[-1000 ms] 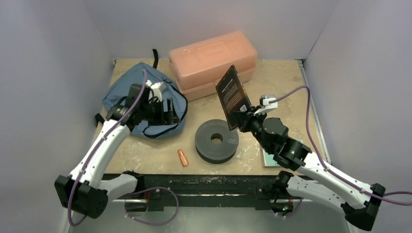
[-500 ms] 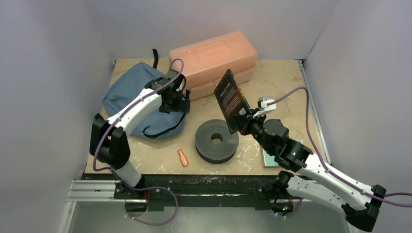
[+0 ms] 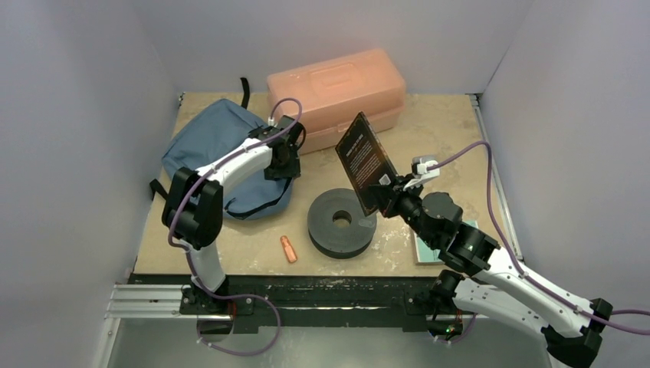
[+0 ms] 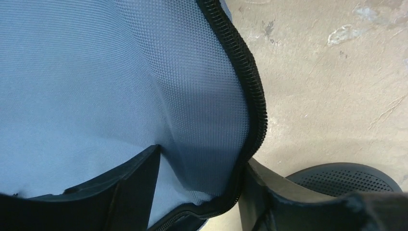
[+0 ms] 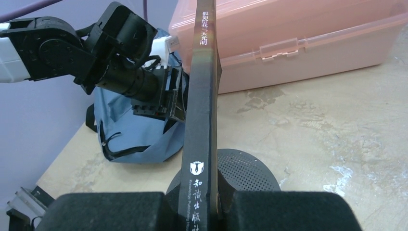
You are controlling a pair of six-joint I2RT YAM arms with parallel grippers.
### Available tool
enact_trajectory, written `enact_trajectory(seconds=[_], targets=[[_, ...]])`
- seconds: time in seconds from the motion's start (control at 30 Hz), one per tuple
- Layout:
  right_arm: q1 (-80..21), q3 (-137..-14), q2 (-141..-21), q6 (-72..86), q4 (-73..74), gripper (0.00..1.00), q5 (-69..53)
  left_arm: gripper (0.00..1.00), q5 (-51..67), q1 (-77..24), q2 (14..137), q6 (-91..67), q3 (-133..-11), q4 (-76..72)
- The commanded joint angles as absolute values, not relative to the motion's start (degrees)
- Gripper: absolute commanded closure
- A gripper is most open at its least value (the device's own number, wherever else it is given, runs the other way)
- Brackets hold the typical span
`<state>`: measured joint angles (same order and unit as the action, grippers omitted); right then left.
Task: Pack the student bag
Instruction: Place the book in the student bag.
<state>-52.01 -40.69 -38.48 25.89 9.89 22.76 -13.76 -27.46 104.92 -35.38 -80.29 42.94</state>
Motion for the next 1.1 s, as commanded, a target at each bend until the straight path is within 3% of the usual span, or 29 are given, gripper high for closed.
enact_trajectory(seconds=[0.0,0.1,0.37,0.57,0.6,0.67,1.07], targets=[[-52.0,-41.3,-37.2,25.7,6.0,1.0,21.8,0.53,-18.5,-27.3,100.7,-34.4,-82.1,41.6],[-52.0,-41.2,-37.5,25.5,5.5,1.0,20.4,0.72,-19.5,-27.1,97.1,-31.9,-81.5,42.8],[-52.0,-44.8,-45.4,29.9,4.2,1.0,1.3,1.0,-11.8,-24.3,90.6,-24.2,-85.3,49.3],[-52.0,-45.8,-50.9,29.9,0.3,1.0,-9.9,1.0,-19.3,-23.8,87.2,-13.8,-92.0,58.2],[-52.0,-45.6,-52.1,43.5,0.2,1.0,-10.7,1.0,-20.3,-23.8,86.2,-11.7,-92.2,58.2],[-52.1,-44.3,-55.1,52.7,-4.6,1.0,-14.0,1.0,-22.4,-23.9,84.6,-8.6,-92.4,58.1],[-52.7,-47.9,-79.5,76.8,-25.9,1.0,-21.6,1.0,-21.9,-23.8,80.7,-4.1,-88.5,55.2]])
